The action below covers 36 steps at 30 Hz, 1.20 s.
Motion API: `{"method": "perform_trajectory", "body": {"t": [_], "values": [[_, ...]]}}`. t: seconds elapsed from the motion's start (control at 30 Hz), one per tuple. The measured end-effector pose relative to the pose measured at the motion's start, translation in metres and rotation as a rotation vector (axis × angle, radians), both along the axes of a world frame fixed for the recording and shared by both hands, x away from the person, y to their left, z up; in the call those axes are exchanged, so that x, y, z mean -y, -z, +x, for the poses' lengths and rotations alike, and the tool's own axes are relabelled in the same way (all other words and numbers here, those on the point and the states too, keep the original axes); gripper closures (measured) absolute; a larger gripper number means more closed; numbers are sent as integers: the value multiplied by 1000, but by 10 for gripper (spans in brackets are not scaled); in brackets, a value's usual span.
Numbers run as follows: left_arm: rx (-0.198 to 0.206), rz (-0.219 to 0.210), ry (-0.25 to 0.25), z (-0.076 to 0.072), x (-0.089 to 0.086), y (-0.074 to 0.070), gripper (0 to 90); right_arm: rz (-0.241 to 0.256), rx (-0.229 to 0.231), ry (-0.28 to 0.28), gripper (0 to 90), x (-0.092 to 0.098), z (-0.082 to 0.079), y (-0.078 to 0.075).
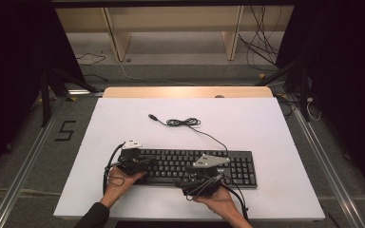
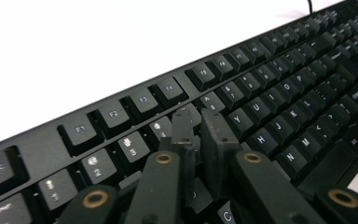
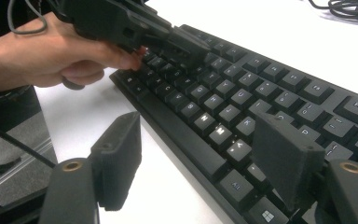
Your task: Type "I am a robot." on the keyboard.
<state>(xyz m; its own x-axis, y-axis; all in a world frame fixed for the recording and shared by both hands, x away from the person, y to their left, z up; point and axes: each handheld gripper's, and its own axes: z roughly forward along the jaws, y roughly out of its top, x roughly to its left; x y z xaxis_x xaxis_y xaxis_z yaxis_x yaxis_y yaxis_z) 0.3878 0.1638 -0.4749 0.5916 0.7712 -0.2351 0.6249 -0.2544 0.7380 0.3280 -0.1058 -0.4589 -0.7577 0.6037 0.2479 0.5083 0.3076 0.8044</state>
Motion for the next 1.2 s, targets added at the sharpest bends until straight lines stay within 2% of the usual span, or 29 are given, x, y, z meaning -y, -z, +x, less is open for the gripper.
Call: {"method": "perform_trajectory", "body": {"t": [0.57, 0.77, 1.0, 1.2], "values": [[15, -74, 18, -6, -8, -9, 655, 0, 2, 9, 341, 1, 2, 1], [5, -95, 14, -8, -10, -11, 554, 1, 1, 16, 342, 2, 4, 2], [16, -123, 10, -11, -13, -14, 444, 3, 7, 24, 343, 3, 6, 2], [34, -144, 21, -16, -15, -17, 389, 6, 8, 32, 351, 4, 10, 1]]}}
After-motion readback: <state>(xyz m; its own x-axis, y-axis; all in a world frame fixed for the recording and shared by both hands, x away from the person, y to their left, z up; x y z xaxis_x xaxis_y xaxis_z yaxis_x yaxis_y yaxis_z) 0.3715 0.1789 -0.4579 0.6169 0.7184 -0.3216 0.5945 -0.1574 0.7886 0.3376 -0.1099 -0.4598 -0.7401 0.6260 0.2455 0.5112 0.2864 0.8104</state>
